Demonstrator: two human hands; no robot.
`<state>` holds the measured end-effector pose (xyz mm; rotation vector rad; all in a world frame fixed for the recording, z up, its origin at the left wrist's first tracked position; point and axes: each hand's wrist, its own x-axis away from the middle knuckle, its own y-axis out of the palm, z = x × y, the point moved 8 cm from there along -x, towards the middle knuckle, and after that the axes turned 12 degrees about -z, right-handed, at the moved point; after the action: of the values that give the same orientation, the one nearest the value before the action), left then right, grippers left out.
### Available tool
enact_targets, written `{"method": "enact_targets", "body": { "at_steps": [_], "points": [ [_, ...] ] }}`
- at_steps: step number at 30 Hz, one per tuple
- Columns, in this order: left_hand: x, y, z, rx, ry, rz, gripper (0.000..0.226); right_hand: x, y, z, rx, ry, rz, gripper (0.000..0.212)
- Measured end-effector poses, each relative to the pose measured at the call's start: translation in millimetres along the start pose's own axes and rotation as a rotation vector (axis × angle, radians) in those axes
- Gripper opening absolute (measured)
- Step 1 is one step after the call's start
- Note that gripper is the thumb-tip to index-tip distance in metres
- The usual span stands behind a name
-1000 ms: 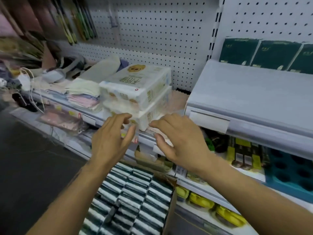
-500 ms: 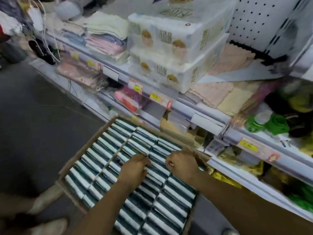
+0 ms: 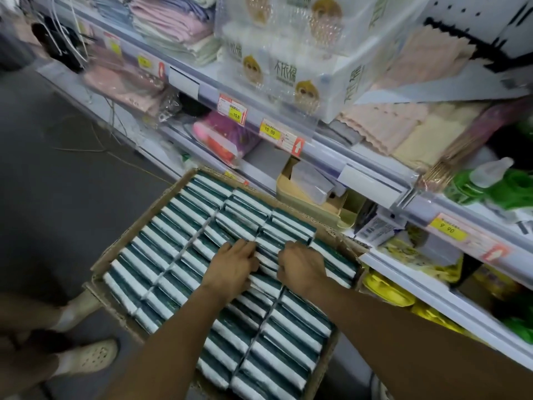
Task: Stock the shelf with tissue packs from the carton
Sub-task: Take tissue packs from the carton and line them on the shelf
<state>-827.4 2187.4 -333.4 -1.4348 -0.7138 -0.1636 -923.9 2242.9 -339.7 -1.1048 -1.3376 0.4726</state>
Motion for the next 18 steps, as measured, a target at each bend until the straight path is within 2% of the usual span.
{"method": "enact_targets", "body": {
  "at_steps": [4, 8, 11, 13, 15, 18],
  "points": [
    [22.1, -22.7, -18.5, 0.291, 0.034, 0.016, 0.030, 22.0, -35.0, 10.8, -0.194, -0.035, 0.071, 0.020],
    [56.0, -49.3, -37.2, 0.746, -0.010, 0.015, 0.027, 61.3, -82.7, 19.9, -0.279, -0.054, 0.160, 0.009],
    [89.4, -82.1, -45.7, 1.037, -0.046, 0.110, 0.022, 102.2, -129.7, 27.2, -0.258, -0.107, 0.280, 0.008],
    [109.1, -119.8, -47.2, 1.226, -0.059, 0.197, 0.019, 133.3, -164.5, 34.3, -0.270, -0.131, 0.348, 0.009],
    [123.1, -170.2, -40.5, 1.368, -0.035, 0.268, 0.030, 165.4, -204.3, 43.4, -0.248, -0.128, 0.455, 0.004],
    [135.8, -251.7, -23.4, 1.434, 0.050, 0.377, 0.029, 219.3, -265.9, 56.3, -0.236, -0.123, 0.665, 0.005]
  ]
}}
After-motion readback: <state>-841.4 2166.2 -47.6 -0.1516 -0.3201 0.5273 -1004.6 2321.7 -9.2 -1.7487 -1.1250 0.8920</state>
